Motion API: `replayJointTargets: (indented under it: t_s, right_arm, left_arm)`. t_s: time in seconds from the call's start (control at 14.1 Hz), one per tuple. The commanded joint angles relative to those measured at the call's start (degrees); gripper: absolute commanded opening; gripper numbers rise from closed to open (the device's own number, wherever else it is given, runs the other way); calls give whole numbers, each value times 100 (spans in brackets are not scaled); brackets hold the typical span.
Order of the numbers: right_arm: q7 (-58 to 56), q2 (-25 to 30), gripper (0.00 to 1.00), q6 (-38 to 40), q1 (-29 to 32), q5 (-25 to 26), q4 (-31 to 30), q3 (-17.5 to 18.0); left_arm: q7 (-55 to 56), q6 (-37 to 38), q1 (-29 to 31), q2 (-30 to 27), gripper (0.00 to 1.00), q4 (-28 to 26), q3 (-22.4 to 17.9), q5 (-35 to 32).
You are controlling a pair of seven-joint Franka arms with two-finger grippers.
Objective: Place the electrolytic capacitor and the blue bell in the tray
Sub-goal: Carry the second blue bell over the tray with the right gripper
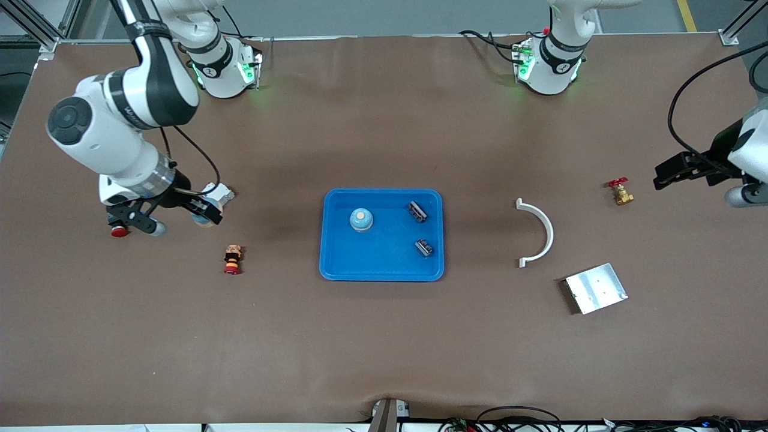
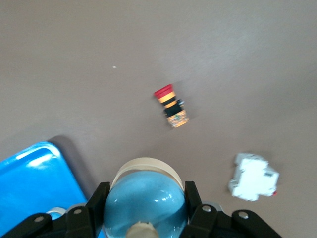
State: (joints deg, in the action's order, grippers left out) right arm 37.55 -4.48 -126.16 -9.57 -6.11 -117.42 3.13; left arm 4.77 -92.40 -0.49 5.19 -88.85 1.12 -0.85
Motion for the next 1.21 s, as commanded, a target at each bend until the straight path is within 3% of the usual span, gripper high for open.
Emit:
replayJointTargets:
  t_s: [0.0, 0.43, 0.85, 1.14]
  right_arm:
    - [577, -421, 0, 100, -238, 110, 535, -50]
    - [2359, -1651, 0, 57, -1186, 523, 1757, -67]
    - [3460, -2504, 0, -5, -1801, 594, 2521, -85]
    - [4259, -2953, 0, -31, -2092, 1059, 2786, -94]
  left_arm:
    - [-99, 187, 22, -157, 100, 70, -7, 112]
    - [-108, 178, 101, -659, 100, -440, 11, 138]
    - [-108, 108, 66, -554, 100, -396, 11, 129]
    - [-73, 108, 66, -423, 100, -370, 11, 138]
